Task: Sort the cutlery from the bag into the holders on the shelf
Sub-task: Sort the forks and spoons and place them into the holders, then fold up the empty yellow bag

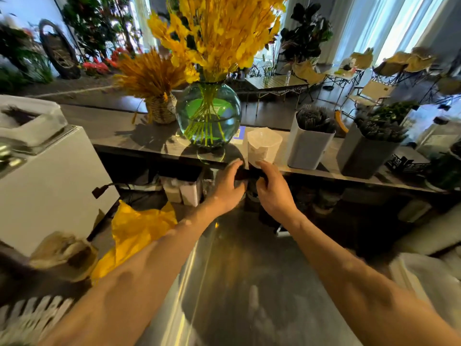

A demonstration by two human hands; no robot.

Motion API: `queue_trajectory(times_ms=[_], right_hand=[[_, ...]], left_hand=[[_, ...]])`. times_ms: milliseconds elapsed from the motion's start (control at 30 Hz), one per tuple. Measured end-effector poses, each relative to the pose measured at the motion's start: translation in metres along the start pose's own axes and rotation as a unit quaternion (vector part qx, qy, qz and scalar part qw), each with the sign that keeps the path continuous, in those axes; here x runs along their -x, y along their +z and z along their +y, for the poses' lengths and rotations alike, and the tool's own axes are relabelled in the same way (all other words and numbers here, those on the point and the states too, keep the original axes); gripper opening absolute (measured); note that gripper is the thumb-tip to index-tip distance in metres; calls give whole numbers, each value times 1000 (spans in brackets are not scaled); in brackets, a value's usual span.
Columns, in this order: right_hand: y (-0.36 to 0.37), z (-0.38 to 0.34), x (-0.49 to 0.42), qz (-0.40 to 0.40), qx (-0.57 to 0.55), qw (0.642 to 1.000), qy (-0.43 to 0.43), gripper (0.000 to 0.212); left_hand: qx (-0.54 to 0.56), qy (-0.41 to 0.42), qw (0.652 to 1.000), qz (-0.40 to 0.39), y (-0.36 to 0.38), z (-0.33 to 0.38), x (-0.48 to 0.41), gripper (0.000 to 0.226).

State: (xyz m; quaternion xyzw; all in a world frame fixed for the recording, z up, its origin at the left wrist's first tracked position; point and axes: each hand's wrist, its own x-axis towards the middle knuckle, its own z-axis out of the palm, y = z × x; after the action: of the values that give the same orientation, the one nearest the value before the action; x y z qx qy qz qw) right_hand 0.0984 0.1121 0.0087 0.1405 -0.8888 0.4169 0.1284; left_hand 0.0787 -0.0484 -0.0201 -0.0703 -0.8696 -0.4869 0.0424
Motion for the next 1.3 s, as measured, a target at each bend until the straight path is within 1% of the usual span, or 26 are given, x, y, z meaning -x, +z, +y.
queue_trajectory(times_ms=[100,233,367,533,567,600,633,700,767,833,900,967,1067,1133,1200,1300], right_hand=[[20,2,28,-39,16,999,8,53],[43,-1,54,-86,11,996,11,51],[67,-3,75,-129,-11,992,-5,49],[113,1,97,-213,-32,976,-27,53],[120,4,100,-222,-30,974,-28,53],[139,1,105,-240,-39,969,-46,53],[150,3,108,-251,-44,966,-52,53],[177,-4,117,-289,-56,955,-30,52],[203,-15,126,-306,-71,949,-20,50],[229,-18,131,-311,-79,947,-27,49],[252,-24,127,-328,-64,942,-31,51],[272,-31,117,-330,-34,943,-36,54],[309,-40,86,-314,67,944,-75,52],[331,-47,66,-298,128,940,-109,56],[349,-49,50,-287,161,935,-129,59],[367,-45,33,-301,190,927,-114,57]], left_hand=[[6,-19,1000,-22,5,-15,33,66],[-20,-44,999,-15,6,-43,70,70],[-37,-94,995,-7,3,-70,109,66],[-143,-137,980,-20,3,-99,174,66],[-170,-151,974,-24,5,-105,184,66],[-183,-184,966,-13,-3,-114,203,65],[-179,-200,963,-8,-5,-119,214,65],[-150,-221,964,-3,-18,-137,240,68],[-146,-248,958,-14,-39,-152,259,71],[-148,-259,955,-7,-59,-169,267,63],[-158,-257,953,11,-76,-192,267,59],[-177,-252,951,-1,-87,-209,264,64],[-206,-229,950,-52,-98,-243,260,69],[-199,-219,953,-59,-103,-267,258,73],[-178,-211,961,-32,-110,-284,253,71],[-138,-186,972,26,-121,-298,237,56]])
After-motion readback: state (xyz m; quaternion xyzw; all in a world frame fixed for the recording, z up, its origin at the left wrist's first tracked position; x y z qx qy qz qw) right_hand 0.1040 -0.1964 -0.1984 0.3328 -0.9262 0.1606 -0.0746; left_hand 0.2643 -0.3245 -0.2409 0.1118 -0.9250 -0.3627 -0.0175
